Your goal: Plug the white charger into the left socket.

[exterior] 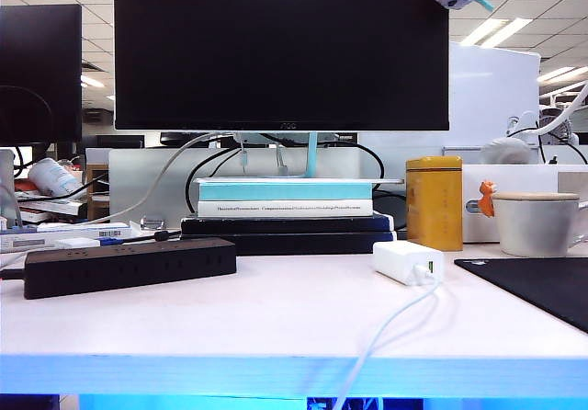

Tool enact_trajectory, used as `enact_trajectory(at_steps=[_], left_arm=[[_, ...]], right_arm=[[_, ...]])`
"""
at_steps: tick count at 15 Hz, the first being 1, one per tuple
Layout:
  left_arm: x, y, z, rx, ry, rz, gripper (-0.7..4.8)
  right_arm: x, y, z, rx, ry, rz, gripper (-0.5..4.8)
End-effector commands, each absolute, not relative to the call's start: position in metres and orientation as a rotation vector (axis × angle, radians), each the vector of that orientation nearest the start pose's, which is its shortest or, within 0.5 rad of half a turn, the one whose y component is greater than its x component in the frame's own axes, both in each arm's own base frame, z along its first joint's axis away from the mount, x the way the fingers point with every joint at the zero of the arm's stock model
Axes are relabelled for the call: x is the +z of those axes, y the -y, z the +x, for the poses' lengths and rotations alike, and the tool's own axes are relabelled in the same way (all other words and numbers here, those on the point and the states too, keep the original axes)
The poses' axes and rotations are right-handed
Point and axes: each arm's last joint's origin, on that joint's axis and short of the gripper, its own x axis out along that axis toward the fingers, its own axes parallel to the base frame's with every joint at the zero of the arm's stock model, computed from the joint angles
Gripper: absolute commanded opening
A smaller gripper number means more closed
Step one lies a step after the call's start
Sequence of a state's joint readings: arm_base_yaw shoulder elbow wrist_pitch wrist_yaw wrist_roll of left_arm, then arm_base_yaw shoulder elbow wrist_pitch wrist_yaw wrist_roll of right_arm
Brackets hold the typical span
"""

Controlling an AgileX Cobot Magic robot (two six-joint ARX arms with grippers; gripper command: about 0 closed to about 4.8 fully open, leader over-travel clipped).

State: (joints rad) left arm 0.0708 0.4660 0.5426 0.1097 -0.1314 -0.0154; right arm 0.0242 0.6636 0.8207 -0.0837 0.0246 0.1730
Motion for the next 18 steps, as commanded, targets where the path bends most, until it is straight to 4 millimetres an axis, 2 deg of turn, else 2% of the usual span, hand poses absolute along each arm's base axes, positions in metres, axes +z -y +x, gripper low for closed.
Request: enact_trajectory(at_steps=[1, 2, 4, 5, 8, 9, 11, 12, 13, 14, 18], left_arm=[[0.365, -0.008, 0.154, -0.020, 0.137, 0.004, -0.05], [0.394, -0.003, 0.175, -0.260, 0.117, 0.017, -0.05], [0.408, 0.001, 0.187, -0.455, 0.127, 0.051, -0.05], [0.412, 0.003, 0.191, -0.553, 0.141, 0.082, -0.05], [0.415, 0.004, 0.192, -0.568, 0.169, 0.094, -0.05], [0.415, 0.004, 0.192, -0.568, 0.169, 0.095, -0.05], [0.415, 0.004, 0.192, -0.568, 0.169, 0.095, -0.05], [0.415, 0.004, 0.192, -0.568, 0.170, 0.095, -0.05], [0.415, 0.004, 0.192, -0.568, 0.170, 0.095, -0.05], [0.415, 0.004, 0.192, -0.565, 0.170, 0.095, -0.05], [0.415, 0.004, 0.192, -0.565, 0.170, 0.095, -0.05]], right_arm=[[0.423, -0.006, 0.193, 0.070, -0.049, 0.215, -0.01], [0.445, -0.013, 0.231, 0.144, -0.150, 0.219, -0.01], [0.449, -0.023, 0.260, 0.259, -0.219, 0.227, -0.01], [0.444, -0.030, 0.278, 0.313, -0.291, 0.235, -0.01], [0.406, -0.056, 0.306, 0.363, -0.531, 0.227, -0.01], [0.380, -0.070, 0.318, 0.378, -0.684, 0.213, -0.01], [0.343, -0.091, 0.334, 0.408, -0.858, 0.163, 0.03], [0.328, -0.100, 0.341, 0.421, -0.906, 0.131, 0.88], [0.313, -0.106, 0.349, 0.414, -0.960, 0.120, 3.24], [0.297, -0.112, 0.355, 0.413, -1.021, 0.112, 4.79], [0.258, -0.117, 0.361, 0.411, -1.202, 0.015, 4.79]])
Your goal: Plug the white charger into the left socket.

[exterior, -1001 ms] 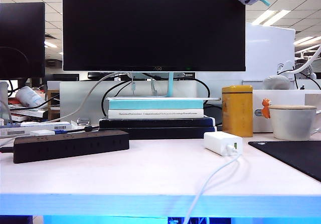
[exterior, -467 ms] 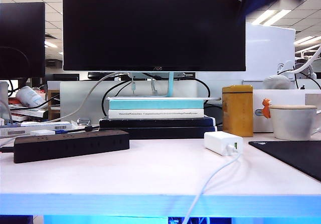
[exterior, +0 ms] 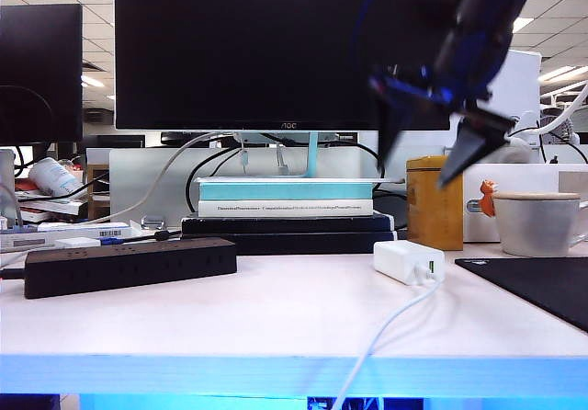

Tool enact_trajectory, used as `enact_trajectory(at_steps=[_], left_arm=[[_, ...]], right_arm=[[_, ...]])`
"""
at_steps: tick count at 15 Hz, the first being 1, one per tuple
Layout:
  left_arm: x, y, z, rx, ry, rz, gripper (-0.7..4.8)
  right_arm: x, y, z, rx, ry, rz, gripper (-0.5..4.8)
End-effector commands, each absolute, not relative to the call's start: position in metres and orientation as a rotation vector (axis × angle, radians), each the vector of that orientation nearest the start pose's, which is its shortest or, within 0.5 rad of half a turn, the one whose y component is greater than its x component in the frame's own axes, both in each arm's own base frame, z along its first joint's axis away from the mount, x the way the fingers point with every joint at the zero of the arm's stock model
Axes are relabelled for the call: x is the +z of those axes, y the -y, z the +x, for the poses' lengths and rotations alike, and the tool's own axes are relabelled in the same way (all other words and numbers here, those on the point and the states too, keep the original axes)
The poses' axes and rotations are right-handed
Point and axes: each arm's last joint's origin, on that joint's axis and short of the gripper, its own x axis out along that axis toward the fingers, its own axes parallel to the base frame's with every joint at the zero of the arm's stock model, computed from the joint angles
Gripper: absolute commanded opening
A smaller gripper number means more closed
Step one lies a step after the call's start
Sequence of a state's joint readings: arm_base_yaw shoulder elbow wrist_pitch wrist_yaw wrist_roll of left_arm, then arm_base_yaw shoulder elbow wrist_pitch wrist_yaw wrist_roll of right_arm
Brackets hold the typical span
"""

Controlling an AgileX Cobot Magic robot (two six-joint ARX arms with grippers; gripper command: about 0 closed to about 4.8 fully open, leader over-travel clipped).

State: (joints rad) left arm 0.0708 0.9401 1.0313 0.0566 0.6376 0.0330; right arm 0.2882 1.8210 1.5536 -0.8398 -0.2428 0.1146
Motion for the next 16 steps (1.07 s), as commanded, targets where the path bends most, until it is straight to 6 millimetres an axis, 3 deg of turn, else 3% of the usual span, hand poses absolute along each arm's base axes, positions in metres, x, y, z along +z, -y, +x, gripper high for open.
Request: enact_trajectory(at_steps=[1, 8, 11, 16], left_arm=[[0.415, 0.004, 0.192, -0.565, 0.170, 0.095, -0.05], [0.415, 0.004, 0.192, -0.564, 0.170, 0.095, -0.05], [0.415, 0.004, 0.192, -0.565, 0.170, 0.095, -0.05], [0.415, 0.004, 0.192, -0.565, 0.169, 0.095, -0.05]], right_arm=[[0.252, -0.121, 0.362, 0.423, -1.220, -0.009, 4.79], [0.222, -0.151, 0.363, 0.407, -1.270, -0.186, 4.79], [0.209, -0.153, 0.363, 0.369, -1.322, -0.236, 4.79], [0.206, -0.154, 0.366, 0.374, -1.305, -0.233, 4.59]])
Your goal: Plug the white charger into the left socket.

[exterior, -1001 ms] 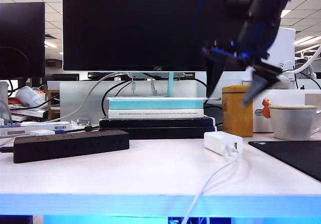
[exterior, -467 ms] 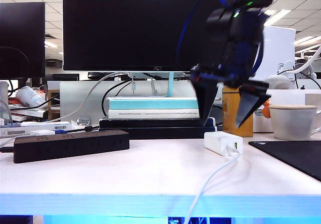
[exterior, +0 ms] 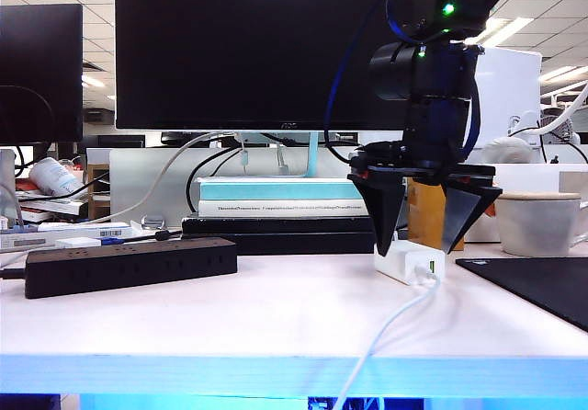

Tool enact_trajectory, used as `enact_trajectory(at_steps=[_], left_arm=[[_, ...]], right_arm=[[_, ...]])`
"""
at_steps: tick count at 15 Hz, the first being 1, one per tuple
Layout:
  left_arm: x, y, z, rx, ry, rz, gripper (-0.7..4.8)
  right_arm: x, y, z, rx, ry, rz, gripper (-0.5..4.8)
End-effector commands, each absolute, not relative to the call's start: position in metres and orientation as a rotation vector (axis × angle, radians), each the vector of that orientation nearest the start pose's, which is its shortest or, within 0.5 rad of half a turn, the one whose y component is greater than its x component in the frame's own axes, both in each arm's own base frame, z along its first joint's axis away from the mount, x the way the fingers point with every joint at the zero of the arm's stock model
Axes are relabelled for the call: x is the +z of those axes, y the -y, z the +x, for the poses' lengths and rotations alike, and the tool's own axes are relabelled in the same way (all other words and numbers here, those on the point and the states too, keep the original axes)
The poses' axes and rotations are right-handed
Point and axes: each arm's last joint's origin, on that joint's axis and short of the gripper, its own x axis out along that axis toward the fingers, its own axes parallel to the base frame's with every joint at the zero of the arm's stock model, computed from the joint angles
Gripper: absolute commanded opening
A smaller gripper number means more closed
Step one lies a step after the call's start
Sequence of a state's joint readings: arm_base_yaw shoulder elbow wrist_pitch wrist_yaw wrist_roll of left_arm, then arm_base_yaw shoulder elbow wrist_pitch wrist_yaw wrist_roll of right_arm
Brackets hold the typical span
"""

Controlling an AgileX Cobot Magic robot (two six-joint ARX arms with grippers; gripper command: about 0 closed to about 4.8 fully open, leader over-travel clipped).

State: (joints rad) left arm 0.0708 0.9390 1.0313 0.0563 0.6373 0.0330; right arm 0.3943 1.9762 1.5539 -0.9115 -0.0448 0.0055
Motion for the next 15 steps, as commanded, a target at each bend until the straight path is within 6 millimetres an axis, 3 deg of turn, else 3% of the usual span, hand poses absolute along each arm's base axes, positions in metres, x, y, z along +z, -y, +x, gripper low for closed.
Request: enact_trajectory(at_steps=[1, 3, 4, 5, 6, 7, 10, 13, 15], left_arm=[[0.415, 0.004, 0.192, -0.565, 0.170, 0.095, -0.05], [0.415, 0.004, 0.192, -0.565, 0.169, 0.095, -0.05], [0.415, 0.004, 0.192, -0.565, 0.169, 0.095, -0.05], [0.415, 0.004, 0.192, -0.565, 0.169, 0.095, -0.05], [0.415, 0.004, 0.192, -0.565, 0.168, 0.094, -0.05], [0.415, 0.004, 0.192, -0.565, 0.168, 0.094, -0.05], [0.415, 0.004, 0.192, -0.565, 0.165, 0.094, -0.05], [0.414, 0.004, 0.192, -0.565, 0.160, 0.099, -0.05], [0.412, 0.004, 0.192, -0.581, 0.156, 0.145, -0.05]], right_arm=[[0.203, -0.155, 0.367, 0.374, -1.312, -0.234, 4.59], [0.196, -0.155, 0.368, 0.375, -1.336, -0.236, 4.58], [0.192, -0.156, 0.368, 0.375, -1.350, -0.239, 3.78], [0.192, -0.156, 0.368, 0.374, -1.351, -0.240, 2.28], [0.194, -0.157, 0.369, 0.382, -1.349, -0.234, 1.16], [0.194, -0.157, 0.369, 0.389, -1.344, -0.228, 0.93], [0.196, -0.162, 0.368, 0.511, -1.361, -0.075, 0.93], [0.211, -0.170, 0.365, 0.673, -1.386, 0.262, 0.93], [0.232, -0.180, 0.369, 0.858, -1.393, 0.662, 0.93]])
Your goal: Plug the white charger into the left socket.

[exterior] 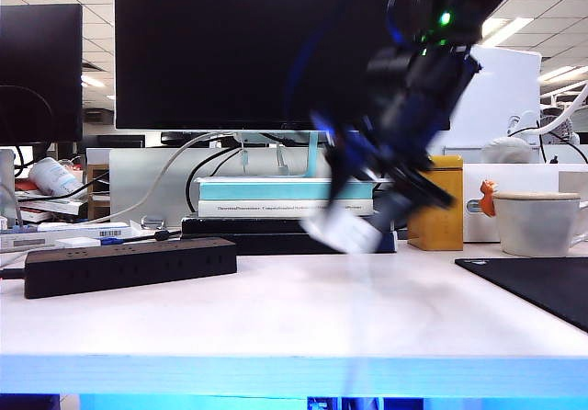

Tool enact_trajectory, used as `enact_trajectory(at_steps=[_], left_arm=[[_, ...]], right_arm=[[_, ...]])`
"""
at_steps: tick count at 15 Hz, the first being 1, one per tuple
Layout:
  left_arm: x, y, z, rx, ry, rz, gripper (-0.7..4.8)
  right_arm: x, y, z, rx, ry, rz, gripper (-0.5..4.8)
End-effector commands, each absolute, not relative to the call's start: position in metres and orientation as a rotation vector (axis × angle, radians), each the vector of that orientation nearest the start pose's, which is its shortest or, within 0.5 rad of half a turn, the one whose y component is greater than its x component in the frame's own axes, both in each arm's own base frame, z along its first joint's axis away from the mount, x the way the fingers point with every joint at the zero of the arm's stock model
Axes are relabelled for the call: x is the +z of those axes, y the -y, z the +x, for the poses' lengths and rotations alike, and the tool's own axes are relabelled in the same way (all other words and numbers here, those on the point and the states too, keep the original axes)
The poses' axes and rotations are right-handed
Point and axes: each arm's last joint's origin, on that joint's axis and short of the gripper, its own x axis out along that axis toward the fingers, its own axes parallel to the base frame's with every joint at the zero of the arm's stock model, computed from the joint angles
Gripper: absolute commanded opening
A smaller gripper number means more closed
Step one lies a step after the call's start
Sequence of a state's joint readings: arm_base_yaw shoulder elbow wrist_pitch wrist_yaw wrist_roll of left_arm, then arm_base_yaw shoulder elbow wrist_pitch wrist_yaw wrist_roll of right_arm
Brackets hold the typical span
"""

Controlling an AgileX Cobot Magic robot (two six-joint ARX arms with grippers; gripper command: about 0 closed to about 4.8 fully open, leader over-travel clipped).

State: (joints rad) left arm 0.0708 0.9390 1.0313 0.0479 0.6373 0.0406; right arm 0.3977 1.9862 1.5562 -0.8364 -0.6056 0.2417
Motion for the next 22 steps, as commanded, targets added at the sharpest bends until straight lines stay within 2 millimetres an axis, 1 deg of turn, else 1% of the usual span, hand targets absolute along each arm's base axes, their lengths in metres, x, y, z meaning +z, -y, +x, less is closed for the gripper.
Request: enact_trajectory(at_steps=[1, 2, 4, 5, 6, 7, 8, 9, 10, 11, 12, 13, 14, 15, 16, 18, 22], left_arm=[[0.410, 0.005, 0.193, -0.582, 0.153, 0.182, -0.05], [0.408, 0.007, 0.194, -0.587, 0.156, 0.242, -0.05], [0.401, 0.016, 0.204, -0.618, 0.166, 0.363, -0.05], [0.398, 0.022, 0.209, -0.644, 0.172, 0.410, -0.05], [0.391, 0.031, 0.218, -0.677, 0.177, 0.482, -0.05], [0.385, 0.039, 0.227, -0.690, 0.171, 0.534, -0.05], [0.372, 0.054, 0.240, -0.736, 0.163, 0.613, -0.03], [0.368, 0.059, 0.244, -0.757, 0.161, 0.638, -0.01], [0.357, 0.069, 0.254, -0.801, 0.155, 0.691, 0.51], [0.348, 0.075, 0.261, -0.828, 0.141, 0.715, 1.07], [0.342, 0.080, 0.266, -0.849, 0.130, 0.732, 1.90], [0.336, 0.083, 0.271, -0.864, 0.121, 0.751, 2.32], [0.332, 0.084, 0.274, -0.870, 0.117, 0.768, 3.36], [0.328, 0.085, 0.277, -0.881, 0.123, 0.800, 4.79], [0.328, 0.086, 0.277, -0.885, 0.131, 0.814, 4.79], [0.330, 0.089, 0.277, -0.887, 0.188, 0.876, 4.79], [0.333, 0.096, 0.276, -0.888, 0.276, 0.973, 4.79]], right_arm=[[0.239, -0.183, 0.373, 0.918, -1.394, 0.773, 0.93], [0.249, -0.187, 0.378, 1.000, -1.394, 0.893, 0.93], [0.266, -0.194, 0.387, 1.046, -1.474, 1.111, 0.93], [0.270, -0.195, 0.389, 1.064, -1.481, 1.139, 0.93], [0.275, -0.196, 0.391, 1.064, -1.484, 1.171, 0.93], [0.276, -0.196, 0.391, 1.021, -1.529, 1.227, 0.93], [0.276, -0.196, 0.391, 0.951, -1.588, 1.294, 0.93], [0.276, -0.197, 0.391, 0.932, -1.607, 1.313, 0.93], [0.276, -0.198, 0.391, 0.907, -1.635, 1.340, 0.93], [0.278, -0.198, 0.391, 0.913, -1.632, 1.345, 0.93], [0.279, -0.198, 0.392, 0.920, -1.635, 1.352, 0.93], [0.282, -0.199, 0.392, 0.941, -1.652, 1.357, 0.93], [0.284, -0.199, 0.392, 0.960, -1.665, 1.361, 0.93], [0.288, -0.200, 0.393, 0.989, -1.669, 1.365, 0.93], [0.291, -0.200, 0.394, 0.999, -1.664, 1.369, 0.94], [0.306, -0.201, 0.396, 1.070, -1.618, 1.384, 0.93], [0.310, -0.202, 0.395, 1.085, -1.629, 1.391, 0.93]])
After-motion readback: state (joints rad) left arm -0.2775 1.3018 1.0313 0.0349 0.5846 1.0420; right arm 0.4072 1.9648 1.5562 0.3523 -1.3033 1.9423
